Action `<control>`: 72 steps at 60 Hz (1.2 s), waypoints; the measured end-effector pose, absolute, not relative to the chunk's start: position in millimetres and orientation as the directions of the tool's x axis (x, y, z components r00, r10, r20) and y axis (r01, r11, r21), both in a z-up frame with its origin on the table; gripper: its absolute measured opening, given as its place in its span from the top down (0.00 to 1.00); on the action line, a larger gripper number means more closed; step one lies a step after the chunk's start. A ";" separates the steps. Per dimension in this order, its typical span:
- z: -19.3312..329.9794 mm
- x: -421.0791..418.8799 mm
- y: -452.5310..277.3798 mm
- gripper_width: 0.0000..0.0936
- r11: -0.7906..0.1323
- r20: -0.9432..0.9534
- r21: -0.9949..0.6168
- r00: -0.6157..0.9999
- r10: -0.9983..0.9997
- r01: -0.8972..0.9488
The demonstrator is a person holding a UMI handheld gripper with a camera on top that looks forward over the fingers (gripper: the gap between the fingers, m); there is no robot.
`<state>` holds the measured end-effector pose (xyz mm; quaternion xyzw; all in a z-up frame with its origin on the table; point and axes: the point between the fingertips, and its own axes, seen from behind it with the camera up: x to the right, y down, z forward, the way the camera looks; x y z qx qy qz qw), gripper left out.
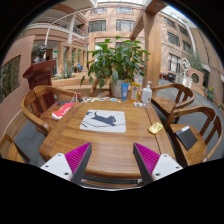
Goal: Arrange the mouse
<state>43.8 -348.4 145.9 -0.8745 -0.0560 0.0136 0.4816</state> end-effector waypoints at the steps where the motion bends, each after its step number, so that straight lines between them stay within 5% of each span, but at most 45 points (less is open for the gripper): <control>1: 136.4 50.1 -345.3 0.09 -0.539 0.031 -0.838 0.994 0.106 0.084; 13: 57.8 132.4 -301.6 0.08 -0.607 0.045 -0.794 0.999 0.015 0.044; 30: 24.6 226.8 -188.0 0.09 -0.565 0.055 -0.825 0.993 -0.108 -0.016; 45: -12.3 260.7 -115.6 0.09 -0.615 0.036 -0.785 0.986 -0.161 -0.071; 60: -9.4 255.1 -63.3 0.12 -0.601 0.031 -0.797 0.988 -0.153 -0.068; 72: -12.6 225.5 -35.1 0.29 -0.595 0.048 -0.804 0.995 -0.084 -0.011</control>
